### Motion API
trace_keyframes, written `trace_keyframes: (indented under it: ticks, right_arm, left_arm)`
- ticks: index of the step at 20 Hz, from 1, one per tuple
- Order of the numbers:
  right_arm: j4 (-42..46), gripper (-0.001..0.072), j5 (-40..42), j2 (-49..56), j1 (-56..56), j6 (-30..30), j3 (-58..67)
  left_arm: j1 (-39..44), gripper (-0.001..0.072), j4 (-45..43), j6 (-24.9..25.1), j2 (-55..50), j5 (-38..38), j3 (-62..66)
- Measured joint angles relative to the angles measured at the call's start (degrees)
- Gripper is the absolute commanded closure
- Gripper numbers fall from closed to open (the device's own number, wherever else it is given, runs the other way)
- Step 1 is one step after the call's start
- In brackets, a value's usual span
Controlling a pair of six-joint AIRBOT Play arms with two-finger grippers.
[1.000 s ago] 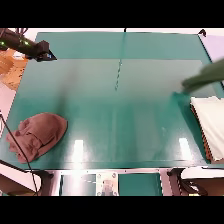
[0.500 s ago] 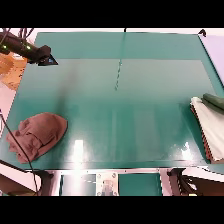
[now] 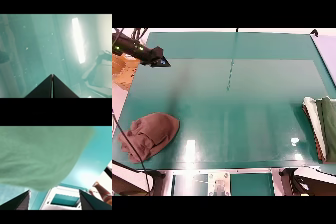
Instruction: Fold the shirts.
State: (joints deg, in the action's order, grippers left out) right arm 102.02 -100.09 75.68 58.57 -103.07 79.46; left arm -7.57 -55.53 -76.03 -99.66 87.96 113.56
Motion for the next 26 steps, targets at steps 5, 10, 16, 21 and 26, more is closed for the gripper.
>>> trace_keyframes:
  ticks: [5,10,16,21,26]
  right_arm:
    - [-7.3,0.0696,3.4,0.4,-5.7,-0.9,4.2]
    - [-20.2,0.0698,10.9,-2.4,-20.7,1.0,4.2]
    - [-26.9,0.0697,24.2,-15.0,-47.0,3.6,-22.5]
    - [-30.4,0.0697,32.7,-19.3,-61.0,4.2,-34.2]
    - [-31.1,0.0697,34.6,-20.1,-65.7,4.3,-36.6]
  left_arm:
    - [0.0,0.0682,0.9,-0.2,1.4,-0.7,2.3]
    - [0.7,0.0682,-0.8,-2.5,9.0,-0.7,-7.8]
    - [6.0,0.0681,-5.6,-6.7,33.1,-8.0,-46.9]
    - [7.6,0.0679,-7.4,-10.6,45.9,-11.8,-65.7]
    - [7.9,0.0679,-8.1,-11.8,48.6,-12.1,-69.7]
